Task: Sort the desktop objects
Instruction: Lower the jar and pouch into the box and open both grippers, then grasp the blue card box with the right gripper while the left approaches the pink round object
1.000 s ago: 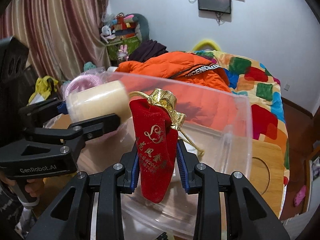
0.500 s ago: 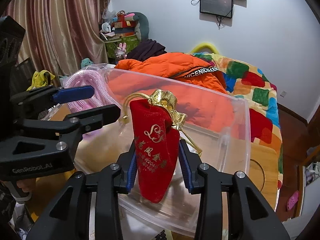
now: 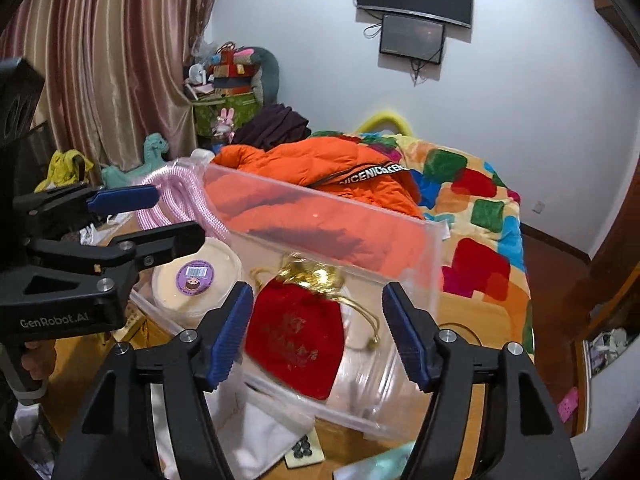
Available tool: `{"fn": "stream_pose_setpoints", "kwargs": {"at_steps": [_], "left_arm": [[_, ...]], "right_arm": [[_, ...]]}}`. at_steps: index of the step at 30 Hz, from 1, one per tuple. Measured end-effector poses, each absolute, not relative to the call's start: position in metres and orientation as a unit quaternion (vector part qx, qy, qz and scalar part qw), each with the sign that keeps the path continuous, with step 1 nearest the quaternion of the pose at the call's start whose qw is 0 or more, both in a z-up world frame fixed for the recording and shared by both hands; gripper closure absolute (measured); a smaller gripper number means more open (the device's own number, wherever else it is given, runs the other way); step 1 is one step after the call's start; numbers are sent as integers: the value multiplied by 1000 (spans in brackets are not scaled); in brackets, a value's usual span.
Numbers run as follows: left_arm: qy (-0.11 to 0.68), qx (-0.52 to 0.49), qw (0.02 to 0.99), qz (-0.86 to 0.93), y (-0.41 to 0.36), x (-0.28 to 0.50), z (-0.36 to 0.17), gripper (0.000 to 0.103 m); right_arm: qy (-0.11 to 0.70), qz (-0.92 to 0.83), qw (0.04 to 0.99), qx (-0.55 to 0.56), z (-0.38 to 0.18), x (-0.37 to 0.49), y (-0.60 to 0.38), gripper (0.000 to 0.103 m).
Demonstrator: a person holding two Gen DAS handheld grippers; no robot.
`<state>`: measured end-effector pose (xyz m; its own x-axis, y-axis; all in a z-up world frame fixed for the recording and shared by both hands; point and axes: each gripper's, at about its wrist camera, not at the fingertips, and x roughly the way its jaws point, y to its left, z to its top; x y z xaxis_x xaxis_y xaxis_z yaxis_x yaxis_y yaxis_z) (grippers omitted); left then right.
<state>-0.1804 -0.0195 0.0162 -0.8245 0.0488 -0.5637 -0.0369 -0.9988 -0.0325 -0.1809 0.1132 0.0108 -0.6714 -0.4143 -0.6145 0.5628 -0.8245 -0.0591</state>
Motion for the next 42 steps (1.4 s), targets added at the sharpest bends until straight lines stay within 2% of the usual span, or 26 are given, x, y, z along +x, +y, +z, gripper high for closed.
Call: {"fn": "stream_pose_setpoints", "kwargs": {"at_steps": [6, 8, 17, 29, 42], "left_arm": [[-4, -284, 15, 959, -16, -162, 26, 24], [-3, -279, 13, 960, -17, -155, 28, 16], [8, -260, -1, 966, -9, -118, 36, 8], [-2, -268, 8, 963, -3, -80, 24, 6], [-2, -301, 20, 953, 22, -55, -12, 6]], "right_arm": [[99, -911, 263, 302, 21, -167, 132, 33], [97, -914, 261, 297, 25, -157, 140, 31], [97, -922, 246, 282, 34, -118, 161, 28], [75, -925, 225, 298, 16, -67, 193, 28], [51, -903, 264, 335, -21, -24, 204, 28]]}}
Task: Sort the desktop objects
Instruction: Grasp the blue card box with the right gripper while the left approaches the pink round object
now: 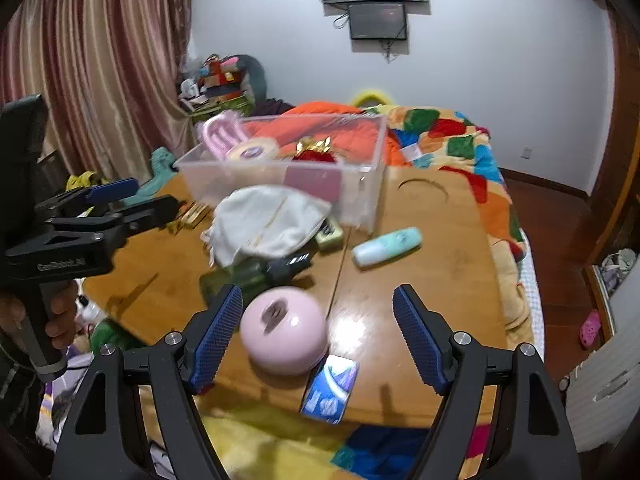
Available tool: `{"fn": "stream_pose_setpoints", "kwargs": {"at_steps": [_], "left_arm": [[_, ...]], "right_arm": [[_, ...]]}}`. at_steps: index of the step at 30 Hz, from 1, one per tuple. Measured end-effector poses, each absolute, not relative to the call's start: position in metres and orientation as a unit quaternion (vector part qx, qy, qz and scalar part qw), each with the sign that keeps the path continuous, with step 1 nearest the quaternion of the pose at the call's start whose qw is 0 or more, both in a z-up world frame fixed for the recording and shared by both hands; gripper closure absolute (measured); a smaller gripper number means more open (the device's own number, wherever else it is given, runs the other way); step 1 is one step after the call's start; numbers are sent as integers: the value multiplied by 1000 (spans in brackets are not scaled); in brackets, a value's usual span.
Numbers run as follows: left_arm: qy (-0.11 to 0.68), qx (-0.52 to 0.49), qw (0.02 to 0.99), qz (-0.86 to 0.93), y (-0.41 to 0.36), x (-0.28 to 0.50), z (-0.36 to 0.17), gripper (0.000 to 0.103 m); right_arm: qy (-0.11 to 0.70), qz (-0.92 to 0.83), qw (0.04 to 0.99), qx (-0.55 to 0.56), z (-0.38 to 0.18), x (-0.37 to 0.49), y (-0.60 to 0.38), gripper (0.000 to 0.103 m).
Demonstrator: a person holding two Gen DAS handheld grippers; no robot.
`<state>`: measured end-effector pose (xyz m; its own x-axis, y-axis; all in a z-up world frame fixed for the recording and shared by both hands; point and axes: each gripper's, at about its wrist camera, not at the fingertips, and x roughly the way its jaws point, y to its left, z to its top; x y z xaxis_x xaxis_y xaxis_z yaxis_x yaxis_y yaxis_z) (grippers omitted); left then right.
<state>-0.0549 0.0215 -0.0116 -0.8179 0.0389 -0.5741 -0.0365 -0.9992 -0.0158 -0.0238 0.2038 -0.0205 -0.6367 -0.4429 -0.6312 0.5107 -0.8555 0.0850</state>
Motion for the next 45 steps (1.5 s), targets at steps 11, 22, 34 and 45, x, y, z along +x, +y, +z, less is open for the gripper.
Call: {"fn": "stream_pose_setpoints", "kwargs": {"at_steps": [11, 22, 34, 45], "left_arm": [[-27, -328, 35, 944, 36, -39, -35, 6], [-10, -336, 78, 939, 74, -26, -39, 6], [13, -370, 90, 924, 116, -38, -60, 6], [21, -382, 77, 921, 128, -61, -67, 6]], "right_arm": [[78, -897, 244, 361, -59, -7, 214, 29], [65, -884, 254, 388, -82, -12, 218, 62], [71, -879, 273, 385, -81, -18, 231, 76], [45, -885, 259, 384, -80, -29, 259, 77]]}}
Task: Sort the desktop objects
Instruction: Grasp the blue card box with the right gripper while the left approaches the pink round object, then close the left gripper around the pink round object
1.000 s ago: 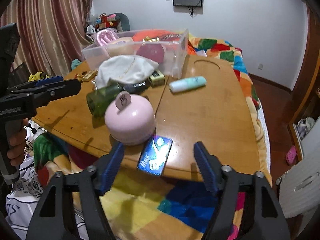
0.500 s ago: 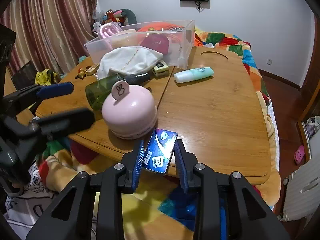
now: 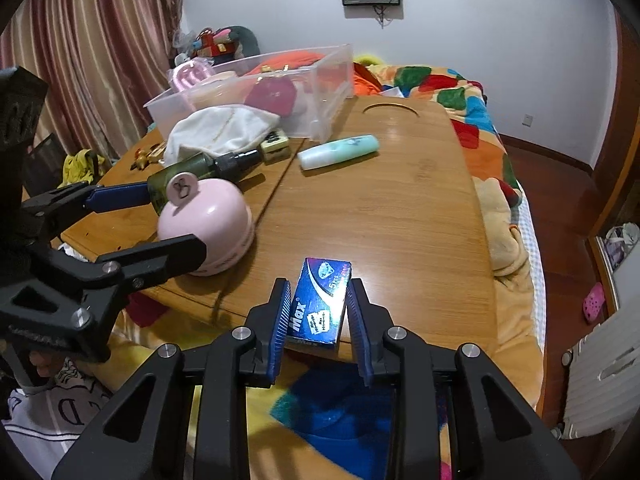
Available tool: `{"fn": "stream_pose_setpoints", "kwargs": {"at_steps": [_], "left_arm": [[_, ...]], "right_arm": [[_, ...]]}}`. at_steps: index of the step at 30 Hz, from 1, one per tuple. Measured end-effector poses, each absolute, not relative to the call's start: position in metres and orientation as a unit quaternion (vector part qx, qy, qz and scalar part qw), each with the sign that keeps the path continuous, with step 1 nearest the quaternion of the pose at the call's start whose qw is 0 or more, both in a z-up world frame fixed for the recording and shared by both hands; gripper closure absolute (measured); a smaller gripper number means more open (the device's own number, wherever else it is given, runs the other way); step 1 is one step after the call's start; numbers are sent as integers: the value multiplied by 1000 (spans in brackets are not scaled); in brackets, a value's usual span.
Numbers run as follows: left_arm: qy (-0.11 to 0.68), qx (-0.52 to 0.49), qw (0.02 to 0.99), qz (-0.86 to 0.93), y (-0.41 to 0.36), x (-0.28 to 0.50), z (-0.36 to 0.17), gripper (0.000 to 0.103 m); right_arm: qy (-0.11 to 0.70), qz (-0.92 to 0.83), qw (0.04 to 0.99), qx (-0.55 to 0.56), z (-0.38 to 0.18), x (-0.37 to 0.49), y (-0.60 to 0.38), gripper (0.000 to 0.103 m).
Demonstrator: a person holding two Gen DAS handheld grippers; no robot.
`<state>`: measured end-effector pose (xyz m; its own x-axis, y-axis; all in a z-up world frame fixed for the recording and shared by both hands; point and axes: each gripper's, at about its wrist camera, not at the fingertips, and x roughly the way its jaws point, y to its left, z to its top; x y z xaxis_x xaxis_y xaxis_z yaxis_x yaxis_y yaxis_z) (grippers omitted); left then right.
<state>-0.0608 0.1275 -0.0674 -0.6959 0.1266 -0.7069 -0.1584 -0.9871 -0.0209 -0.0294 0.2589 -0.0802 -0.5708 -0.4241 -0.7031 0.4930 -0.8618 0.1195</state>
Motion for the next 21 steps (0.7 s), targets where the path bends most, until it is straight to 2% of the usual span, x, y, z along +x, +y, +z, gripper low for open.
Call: {"fn": "stream_pose_setpoints", "kwargs": {"at_steps": [9, 10, 13, 21], "left_arm": [[25, -395, 76, 915, 132, -73, -79, 9], [25, -394, 78, 916, 132, -73, -79, 13], [27, -391, 98, 915, 138, -72, -79, 40], [22, -384, 102, 918, 132, -66, -76, 40]], "right_arm": [[12, -885, 259, 387, -81, -37, 271, 77], [11, -885, 259, 386, -81, -37, 272, 77], [9, -885, 259, 387, -80, -37, 272, 77], [6, -886, 262, 383, -74, -36, 269, 77]]}}
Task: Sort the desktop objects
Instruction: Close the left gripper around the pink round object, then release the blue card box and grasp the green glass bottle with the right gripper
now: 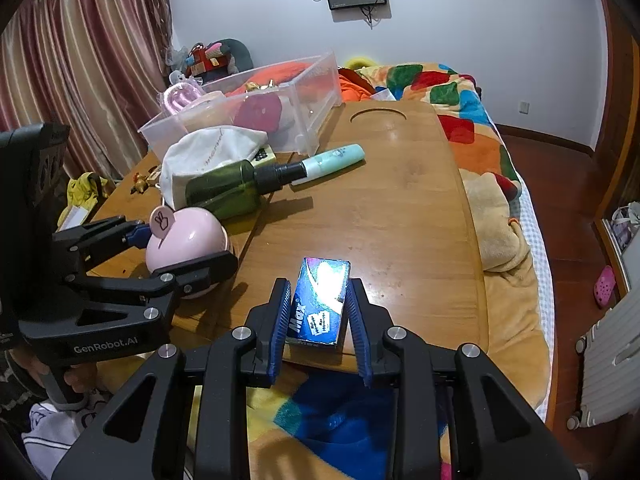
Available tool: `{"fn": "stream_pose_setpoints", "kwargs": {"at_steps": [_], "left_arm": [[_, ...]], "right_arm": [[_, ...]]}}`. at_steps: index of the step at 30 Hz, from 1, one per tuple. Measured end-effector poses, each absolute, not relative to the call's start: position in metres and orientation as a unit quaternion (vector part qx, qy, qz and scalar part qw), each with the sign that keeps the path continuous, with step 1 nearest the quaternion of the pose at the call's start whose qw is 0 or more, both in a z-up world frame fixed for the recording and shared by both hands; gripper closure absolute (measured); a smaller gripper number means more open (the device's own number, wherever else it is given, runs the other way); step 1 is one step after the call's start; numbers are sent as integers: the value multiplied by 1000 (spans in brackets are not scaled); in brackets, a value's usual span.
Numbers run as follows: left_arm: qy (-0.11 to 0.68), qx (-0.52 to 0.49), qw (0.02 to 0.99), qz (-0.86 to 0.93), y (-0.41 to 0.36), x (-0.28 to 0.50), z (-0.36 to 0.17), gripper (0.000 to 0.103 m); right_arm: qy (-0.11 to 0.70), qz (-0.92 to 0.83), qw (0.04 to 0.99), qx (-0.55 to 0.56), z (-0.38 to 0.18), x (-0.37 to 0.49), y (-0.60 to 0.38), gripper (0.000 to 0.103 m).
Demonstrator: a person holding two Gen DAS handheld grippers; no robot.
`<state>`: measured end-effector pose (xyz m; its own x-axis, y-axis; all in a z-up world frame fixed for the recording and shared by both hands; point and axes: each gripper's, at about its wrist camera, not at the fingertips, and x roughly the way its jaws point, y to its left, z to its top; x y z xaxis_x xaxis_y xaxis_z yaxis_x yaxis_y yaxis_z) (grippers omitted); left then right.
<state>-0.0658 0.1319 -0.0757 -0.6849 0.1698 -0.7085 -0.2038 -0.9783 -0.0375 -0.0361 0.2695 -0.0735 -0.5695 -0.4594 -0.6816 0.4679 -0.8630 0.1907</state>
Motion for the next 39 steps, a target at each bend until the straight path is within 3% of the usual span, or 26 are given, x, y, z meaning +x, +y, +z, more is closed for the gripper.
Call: {"fn": "stream_pose_setpoints", "kwargs": {"at_steps": [16, 39], "left_arm": [[3, -338, 99, 936, 106, -49, -42, 40], [-38, -349, 96, 931, 74, -55, -51, 40]], "right_arm": [[20, -879, 288, 380, -59, -34, 242, 77], [30, -882, 297, 364, -45, -43, 228, 75]]}}
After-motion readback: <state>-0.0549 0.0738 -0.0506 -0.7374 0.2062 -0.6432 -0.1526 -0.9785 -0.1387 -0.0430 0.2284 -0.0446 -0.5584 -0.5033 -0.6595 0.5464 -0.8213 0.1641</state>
